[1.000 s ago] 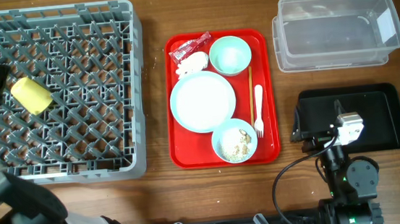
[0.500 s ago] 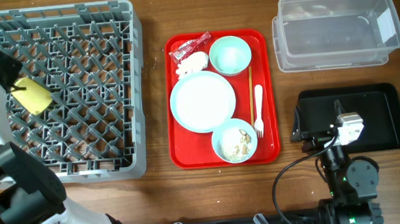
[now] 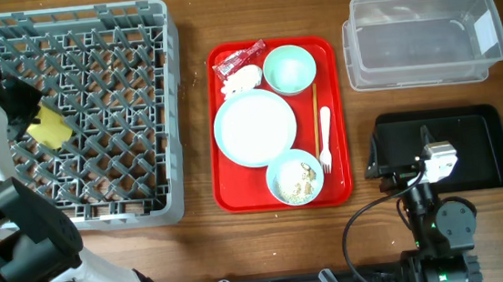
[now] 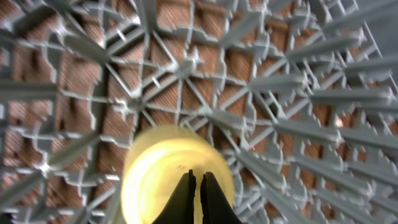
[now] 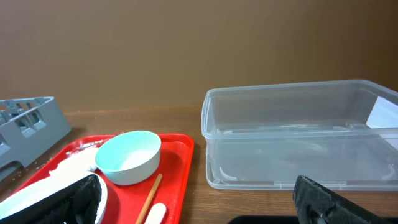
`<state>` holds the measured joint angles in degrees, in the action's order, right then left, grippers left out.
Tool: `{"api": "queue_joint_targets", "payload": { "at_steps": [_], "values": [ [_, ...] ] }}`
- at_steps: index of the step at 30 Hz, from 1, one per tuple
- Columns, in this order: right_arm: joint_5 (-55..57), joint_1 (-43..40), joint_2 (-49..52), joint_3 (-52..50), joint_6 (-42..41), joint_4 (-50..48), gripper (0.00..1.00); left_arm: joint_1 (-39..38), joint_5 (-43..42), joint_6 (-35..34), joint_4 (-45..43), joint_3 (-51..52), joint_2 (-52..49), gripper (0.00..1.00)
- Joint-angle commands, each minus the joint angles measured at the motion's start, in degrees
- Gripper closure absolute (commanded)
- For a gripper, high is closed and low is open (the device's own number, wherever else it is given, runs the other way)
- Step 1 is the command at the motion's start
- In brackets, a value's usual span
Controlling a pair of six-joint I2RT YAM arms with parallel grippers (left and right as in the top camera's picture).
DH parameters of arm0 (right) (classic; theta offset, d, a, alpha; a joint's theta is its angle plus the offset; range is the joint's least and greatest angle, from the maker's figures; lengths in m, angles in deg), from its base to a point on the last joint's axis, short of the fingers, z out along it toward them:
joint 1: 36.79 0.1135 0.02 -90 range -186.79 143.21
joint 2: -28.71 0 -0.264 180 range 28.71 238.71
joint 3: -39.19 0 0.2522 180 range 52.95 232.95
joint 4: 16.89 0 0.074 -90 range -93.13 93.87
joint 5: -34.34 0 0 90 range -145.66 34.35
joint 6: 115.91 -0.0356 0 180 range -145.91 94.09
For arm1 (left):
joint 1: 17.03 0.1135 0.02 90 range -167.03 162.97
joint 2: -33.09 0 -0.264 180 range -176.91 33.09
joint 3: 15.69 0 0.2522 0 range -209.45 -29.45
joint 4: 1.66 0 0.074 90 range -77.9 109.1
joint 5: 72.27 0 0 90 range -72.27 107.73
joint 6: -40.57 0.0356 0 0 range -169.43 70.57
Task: Sort waste into correct bins and load items into the dishwasher rack
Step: 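Lower the yellow cup into the rack and open the left gripper, then move the left gripper back to the tray and grasp the green bowl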
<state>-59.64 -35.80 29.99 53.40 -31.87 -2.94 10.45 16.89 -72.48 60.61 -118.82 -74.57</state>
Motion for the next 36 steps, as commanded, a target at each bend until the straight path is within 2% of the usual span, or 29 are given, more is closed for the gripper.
{"api": "queue_joint_targets", "payload": {
  "at_steps": [1,2,6,10,11,12,13,16,17,20,21,27,30,32,34,35,36],
  "values": [
    [0.59,0.26,-0.24,-0.04,-0.2,-0.13,0.0,0.26,-11.13,0.31,2.89,0.52,0.61,0.96],
    [0.59,0.26,-0.26,-0.04,-0.17,-0.13,0.0,0.26,-15.45,0.31,3.69,0.52,1.77,0.96],
    [0.59,0.26,-0.26,-0.04,-0.2,-0.13,0.0,0.26,-23.32,0.15,4.33,0.52,6.32,0.96],
    [0.59,0.26,-0.26,-0.04,-0.2,-0.13,0.0,0.2,-25.64,-1.77,4.31,0.52,12.85,0.95],
    [0.59,0.26,-0.26,-0.04,-0.2,-0.13,0.01,0.17,-26.71,-2.08,4.31,0.52,14.19,0.85],
    [0.59,0.26,-0.26,-0.04,-0.2,-0.13,0.0,0.17,-30.69,-2.08,4.35,0.52,16.11,0.25],
    [0.59,0.26,-0.26,-0.04,-0.2,-0.13,0.0,0.17,-35.69,-2.19,4.9,0.52,17.2,0.0],
    [0.59,0.26,-0.24,-0.04,-0.17,-0.13,0.0,-1.66,-55.87,-3.08,8.68,0.55,18.38,0.0],
    [0.59,0.26,-0.26,-0.04,-0.2,-0.13,0.0,-3.08,-59.54,-2.4,10.1,0.55,18.38,0.0],
    [0.59,0.26,-0.24,-0.04,-0.2,-0.13,0.0,-12.52,-59.47,4.46,14.78,0.55,18.36,0.0],
    [0.59,0.26,-0.26,-0.04,-0.2,-0.13,0.0,-16.22,-57.05,5.7,15.65,0.55,18.36,0.0],
    [0.59,0.26,-0.26,-0.04,-0.17,-0.13,0.0,-45.18,-26.23,5.31,13.46,0.55,16.63,0.02],
    [0.59,0.26,-0.26,-0.04,-0.17,-0.13,0.0,-58.42,-2.38,-0.92,11.41,0.55,13.88,0.07],
    [0.59,0.26,-0.26,-0.04,-0.2,-0.13,0.0,-62.55,7.21,-4.04,10.8,0.55,12.35,0.08],
    [0.59,0.26,-0.26,-0.04,-0.17,-0.13,0.0,-66.53,13.22,-6.43,9.16,0.55,9.88,0.16],
    [0.59,0.26,-0.26,-0.04,-0.2,-0.13,0.0,-67.93,13.2,-6.47,7.96,0.55,8.48,0.27],
    [0.59,0.26,-0.26,-0.04,-0.17,-0.13,0.0,-68.89,12.63,-7.06,7.13,0.55,7.37,0.3]
  ]
}}
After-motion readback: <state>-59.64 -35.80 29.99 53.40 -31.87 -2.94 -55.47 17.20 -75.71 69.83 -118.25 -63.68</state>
